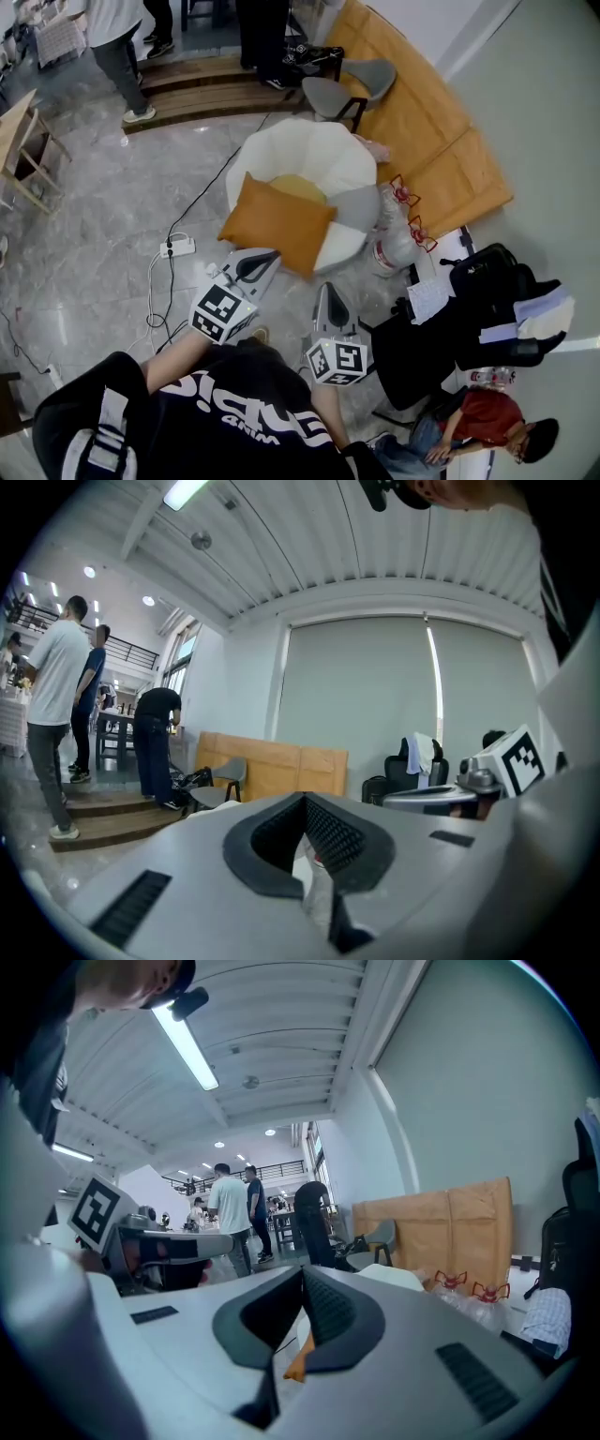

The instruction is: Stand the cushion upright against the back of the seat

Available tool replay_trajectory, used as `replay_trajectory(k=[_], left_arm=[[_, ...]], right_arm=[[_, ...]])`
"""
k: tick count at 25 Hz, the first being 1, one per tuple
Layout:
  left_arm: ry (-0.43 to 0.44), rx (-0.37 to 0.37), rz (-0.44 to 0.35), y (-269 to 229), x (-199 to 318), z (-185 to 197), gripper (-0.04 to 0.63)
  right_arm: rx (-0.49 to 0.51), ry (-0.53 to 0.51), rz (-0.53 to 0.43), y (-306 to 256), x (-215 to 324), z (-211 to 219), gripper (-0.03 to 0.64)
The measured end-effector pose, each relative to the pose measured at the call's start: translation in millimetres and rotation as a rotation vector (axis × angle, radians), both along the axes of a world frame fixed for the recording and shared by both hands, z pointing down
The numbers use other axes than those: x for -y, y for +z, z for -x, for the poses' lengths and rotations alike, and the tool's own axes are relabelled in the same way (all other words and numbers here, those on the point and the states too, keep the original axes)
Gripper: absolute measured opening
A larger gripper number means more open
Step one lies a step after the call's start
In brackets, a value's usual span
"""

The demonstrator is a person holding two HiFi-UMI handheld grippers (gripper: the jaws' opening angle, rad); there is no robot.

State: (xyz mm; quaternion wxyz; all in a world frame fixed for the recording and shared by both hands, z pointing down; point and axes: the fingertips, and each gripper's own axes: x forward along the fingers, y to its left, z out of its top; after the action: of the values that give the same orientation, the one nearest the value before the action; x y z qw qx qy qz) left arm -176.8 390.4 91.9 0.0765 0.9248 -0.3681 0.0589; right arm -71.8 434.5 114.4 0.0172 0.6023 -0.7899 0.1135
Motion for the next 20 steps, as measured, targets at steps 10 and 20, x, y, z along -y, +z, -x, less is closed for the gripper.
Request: replay_trajectory(k=[10, 20], left_arm=[[-0.031, 0.005, -0.009, -4.1, 37.8, -36.5, 0.006], [-0.070, 0.019, 0.002, -4.6, 93.1, -41.9, 0.006]], right_arm=[[0.009, -0.019, 0.002, 3.8, 47.8, -47.5, 0.021], [0.016, -0.040, 0.010, 10.4, 101.6, -56.6, 0.023]])
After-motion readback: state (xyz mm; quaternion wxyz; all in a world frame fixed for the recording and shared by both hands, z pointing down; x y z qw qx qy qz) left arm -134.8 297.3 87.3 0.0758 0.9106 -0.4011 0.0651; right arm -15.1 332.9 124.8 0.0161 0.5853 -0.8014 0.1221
